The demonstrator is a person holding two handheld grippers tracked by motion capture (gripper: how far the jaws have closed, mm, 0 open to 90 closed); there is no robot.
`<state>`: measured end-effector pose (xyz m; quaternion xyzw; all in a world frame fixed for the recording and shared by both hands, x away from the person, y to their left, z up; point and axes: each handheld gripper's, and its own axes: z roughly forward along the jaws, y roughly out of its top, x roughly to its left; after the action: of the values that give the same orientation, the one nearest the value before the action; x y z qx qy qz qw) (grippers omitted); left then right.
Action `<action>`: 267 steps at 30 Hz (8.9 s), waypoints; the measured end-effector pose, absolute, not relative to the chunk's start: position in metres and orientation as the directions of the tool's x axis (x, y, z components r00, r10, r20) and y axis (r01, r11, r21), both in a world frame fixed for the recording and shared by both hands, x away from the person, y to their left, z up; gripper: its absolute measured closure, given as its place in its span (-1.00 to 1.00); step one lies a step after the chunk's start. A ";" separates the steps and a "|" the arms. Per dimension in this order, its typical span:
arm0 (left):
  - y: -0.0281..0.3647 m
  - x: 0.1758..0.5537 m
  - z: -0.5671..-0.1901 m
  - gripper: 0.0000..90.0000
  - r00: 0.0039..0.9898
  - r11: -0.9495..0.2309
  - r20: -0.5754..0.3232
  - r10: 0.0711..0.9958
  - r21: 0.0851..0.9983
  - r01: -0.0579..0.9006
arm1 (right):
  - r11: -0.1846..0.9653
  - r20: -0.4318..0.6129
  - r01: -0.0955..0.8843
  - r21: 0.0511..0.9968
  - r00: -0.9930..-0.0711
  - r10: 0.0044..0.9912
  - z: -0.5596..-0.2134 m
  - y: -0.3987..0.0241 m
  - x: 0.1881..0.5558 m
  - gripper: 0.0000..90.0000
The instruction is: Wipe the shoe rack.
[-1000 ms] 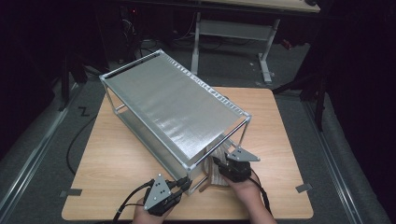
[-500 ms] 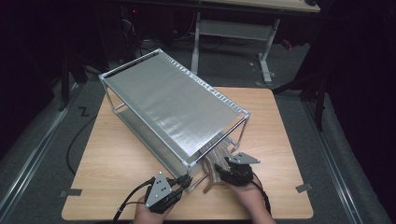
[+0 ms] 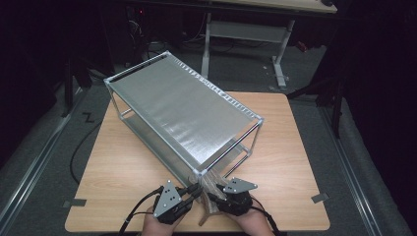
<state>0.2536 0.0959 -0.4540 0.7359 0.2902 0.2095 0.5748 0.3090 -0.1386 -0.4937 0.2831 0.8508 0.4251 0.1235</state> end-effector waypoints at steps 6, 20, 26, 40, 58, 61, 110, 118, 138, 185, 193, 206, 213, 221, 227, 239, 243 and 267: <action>0.094 0.253 -0.454 0.79 0.751 -0.173 -0.024 0.660 0.968 0.183 | 0.391 0.011 0.320 0.863 -0.786 0.619 -0.482 -0.140 0.305 0.25; 0.094 0.253 -0.454 0.79 0.753 -0.168 -0.039 0.657 0.966 0.196 | 0.454 -0.038 0.386 0.803 -0.727 0.685 -0.496 -0.145 0.322 0.33; 0.096 0.248 -0.453 0.79 0.752 -0.166 -0.042 0.658 0.966 0.199 | 0.432 -0.065 0.417 0.800 -0.654 0.753 -0.496 -0.167 0.339 0.33; 0.101 0.240 -0.452 0.79 0.745 -0.176 -0.035 0.666 0.963 0.202 | 0.375 -0.092 0.474 0.796 -0.518 0.850 -0.497 -0.217 0.379 0.33; 0.099 0.249 -0.453 0.79 0.746 -0.168 -0.044 0.665 0.964 0.206 | 0.446 -0.053 0.422 0.789 -0.677 0.734 -0.496 -0.178 0.349 0.37; 0.097 0.253 -0.453 0.79 0.749 -0.166 -0.047 0.661 0.964 0.206 | 0.476 -0.021 0.388 0.789 -0.757 0.653 -0.496 -0.157 0.331 0.36; 0.105 0.240 -0.452 0.73 0.763 -0.152 -0.055 0.644 0.968 0.198 | 0.387 -0.027 0.516 0.764 -0.574 0.818 -0.494 -0.220 0.368 -0.20; 0.104 0.240 -0.453 0.77 0.761 -0.148 -0.055 0.646 0.969 0.196 | 0.444 -0.052 0.492 0.749 -0.624 0.780 -0.498 -0.215 0.367 0.41; 0.100 0.242 -0.454 0.79 0.758 -0.148 -0.044 0.651 0.972 0.184 | 0.421 -0.163 0.320 0.849 -0.599 0.784 -0.481 -0.212 0.341 0.55; 0.088 0.248 -0.472 0.64 0.749 -0.149 -0.075 0.658 0.962 0.227 | 0.116 -0.141 -0.083 0.990 -0.684 0.715 -0.359 -0.190 0.290 0.51; 0.080 0.254 -0.470 0.74 0.731 -0.147 -0.073 0.678 0.962 0.232 | 0.154 -0.159 -0.076 0.985 -0.739 0.655 -0.369 -0.169 0.289 0.50; 0.075 0.257 -0.469 0.80 0.730 -0.179 -0.038 0.682 0.960 0.217 | 0.167 -0.138 -0.032 0.985 -0.723 0.677 -0.380 -0.172 0.299 0.50; 0.081 0.251 -0.468 0.80 0.729 -0.187 -0.036 0.683 0.957 0.223 | 0.134 -0.082 0.026 0.991 -0.674 0.734 -0.383 -0.193 0.322 0.50; 0.092 0.240 -0.467 0.80 0.730 -0.194 -0.034 0.682 0.955 0.226 | 0.116 -0.056 0.067 0.991 -0.582 0.811 -0.389 -0.217 0.347 0.49; 0.097 0.238 -0.466 0.80 0.744 -0.206 -0.036 0.667 0.951 0.230 | 0.116 -0.049 0.098 0.988 -0.516 0.855 -0.393 -0.231 0.357 0.49; 0.099 0.240 -0.466 0.80 0.758 -0.212 -0.032 0.652 0.952 0.222 | 0.178 -0.104 0.069 0.982 -0.586 0.803 -0.390 -0.218 0.336 0.49; 0.099 0.242 -0.468 0.80 0.763 -0.209 -0.030 0.645 0.954 0.214 | 0.201 -0.124 0.047 0.978 -0.641 0.758 -0.388 -0.203 0.318 0.48; 0.092 0.249 -0.471 0.80 0.787 -0.195 -0.033 0.616 0.962 0.193 | 0.266 -0.189 -0.022 0.964 -0.761 0.620 -0.388 -0.172 0.263 0.49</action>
<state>0.2493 0.0917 -0.4710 0.7508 0.2693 0.1843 0.5743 0.2634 -0.1718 -0.3882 0.2009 0.7445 0.5714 0.2810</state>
